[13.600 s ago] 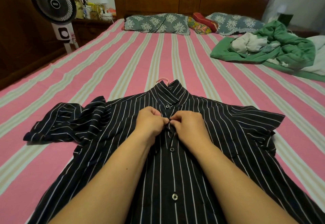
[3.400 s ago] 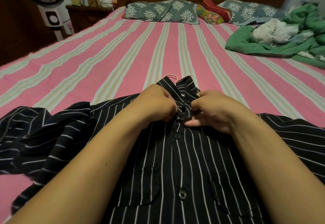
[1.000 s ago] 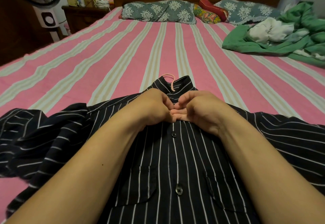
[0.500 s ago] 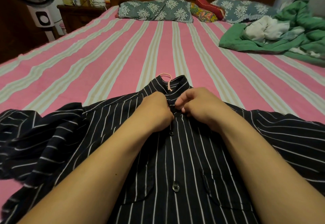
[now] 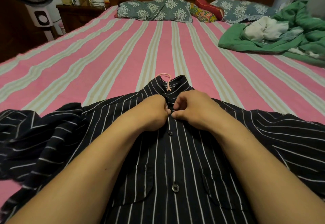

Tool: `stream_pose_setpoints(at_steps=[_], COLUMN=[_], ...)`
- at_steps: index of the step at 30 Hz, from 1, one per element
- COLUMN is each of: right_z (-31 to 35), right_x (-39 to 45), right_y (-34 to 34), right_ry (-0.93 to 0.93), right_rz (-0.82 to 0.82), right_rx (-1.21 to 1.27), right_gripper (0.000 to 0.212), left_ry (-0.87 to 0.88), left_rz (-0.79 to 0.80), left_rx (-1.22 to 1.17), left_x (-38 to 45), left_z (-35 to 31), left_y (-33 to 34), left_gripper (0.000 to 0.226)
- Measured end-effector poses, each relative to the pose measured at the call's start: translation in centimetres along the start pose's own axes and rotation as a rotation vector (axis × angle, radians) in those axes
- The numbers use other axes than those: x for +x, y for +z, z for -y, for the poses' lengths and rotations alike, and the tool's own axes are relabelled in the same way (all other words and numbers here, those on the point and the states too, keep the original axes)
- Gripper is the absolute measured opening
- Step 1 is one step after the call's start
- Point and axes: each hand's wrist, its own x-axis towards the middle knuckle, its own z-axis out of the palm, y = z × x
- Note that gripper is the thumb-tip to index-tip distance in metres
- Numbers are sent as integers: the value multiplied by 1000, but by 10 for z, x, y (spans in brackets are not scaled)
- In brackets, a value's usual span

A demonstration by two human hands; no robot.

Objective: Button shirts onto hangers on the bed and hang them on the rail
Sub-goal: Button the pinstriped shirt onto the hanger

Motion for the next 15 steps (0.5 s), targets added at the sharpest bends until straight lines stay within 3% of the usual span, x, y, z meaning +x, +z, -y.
stream_pose_setpoints(at_steps=[5,12,15], right_z=[0,0,-2], right_x=[2,2,3], right_y=[5,7,8], right_ry=[-16,-48,-65], right_rz=[-40,-88,-91], right_rx=[50,67,74], right_gripper=[19,23,24], left_ry=[-6,6,14], left_rz=[-2,72,59], left_rx=[-183,-435,-433], left_x=[0,1,0], left_z=[8,20,20], left_y=[-4,-10,-11], left_gripper=[28,13,9])
